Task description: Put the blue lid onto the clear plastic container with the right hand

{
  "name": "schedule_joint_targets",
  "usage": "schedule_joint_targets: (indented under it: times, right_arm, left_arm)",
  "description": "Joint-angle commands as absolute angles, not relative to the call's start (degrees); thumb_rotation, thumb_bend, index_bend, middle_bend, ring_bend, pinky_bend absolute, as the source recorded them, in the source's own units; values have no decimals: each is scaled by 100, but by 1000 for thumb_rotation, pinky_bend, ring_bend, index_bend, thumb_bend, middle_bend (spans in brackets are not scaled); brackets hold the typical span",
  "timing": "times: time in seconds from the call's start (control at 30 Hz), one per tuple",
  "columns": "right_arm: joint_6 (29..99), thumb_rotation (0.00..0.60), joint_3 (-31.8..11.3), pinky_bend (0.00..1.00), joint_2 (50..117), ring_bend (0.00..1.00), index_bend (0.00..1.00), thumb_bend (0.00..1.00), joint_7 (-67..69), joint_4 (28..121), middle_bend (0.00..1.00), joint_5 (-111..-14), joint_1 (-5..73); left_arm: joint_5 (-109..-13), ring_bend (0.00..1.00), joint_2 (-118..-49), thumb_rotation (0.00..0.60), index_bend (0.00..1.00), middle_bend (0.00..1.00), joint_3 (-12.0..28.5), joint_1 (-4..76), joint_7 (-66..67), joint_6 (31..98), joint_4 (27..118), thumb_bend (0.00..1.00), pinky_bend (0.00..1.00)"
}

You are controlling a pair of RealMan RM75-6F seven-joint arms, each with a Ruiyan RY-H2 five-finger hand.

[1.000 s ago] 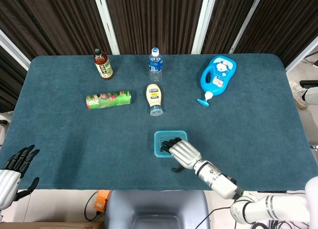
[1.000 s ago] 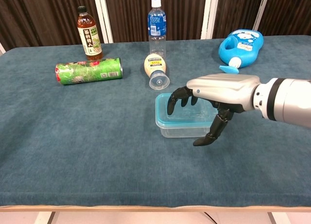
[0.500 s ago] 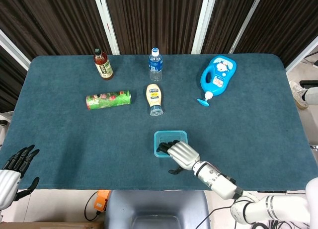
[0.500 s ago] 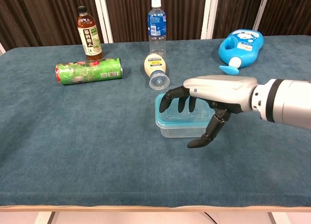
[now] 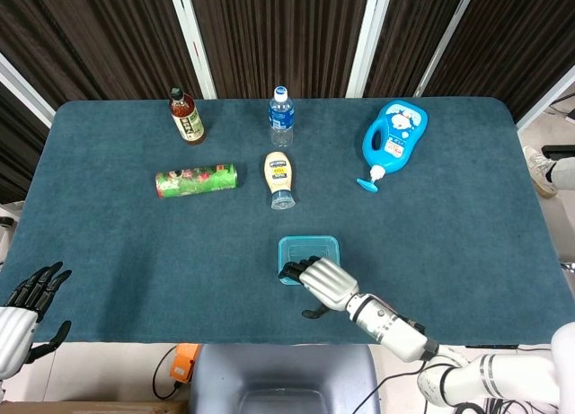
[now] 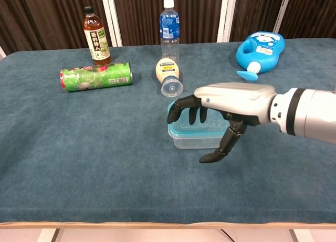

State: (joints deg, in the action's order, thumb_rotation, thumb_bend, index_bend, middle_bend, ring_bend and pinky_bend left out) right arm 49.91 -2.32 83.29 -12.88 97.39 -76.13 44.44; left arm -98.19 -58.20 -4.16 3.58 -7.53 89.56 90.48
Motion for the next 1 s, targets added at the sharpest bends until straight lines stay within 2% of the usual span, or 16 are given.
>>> schedule_joint_targets:
  times: [0.03, 1.0]
  right_arm:
    - [4978, 600, -236, 446, 8376, 359, 371, 349, -1237, 9701, 334, -7659, 4446]
    - [4928, 600, -199, 446, 8573, 359, 373, 349, -1551, 9505, 335, -7709, 4430]
  left_arm:
    - [-9817, 0, -5816, 600, 0, 0, -413, 357, -767, 8966, 9046, 390, 162]
    - [-9850, 0, -5805, 600, 0, 0, -420, 338, -799, 9016, 9036, 390, 162]
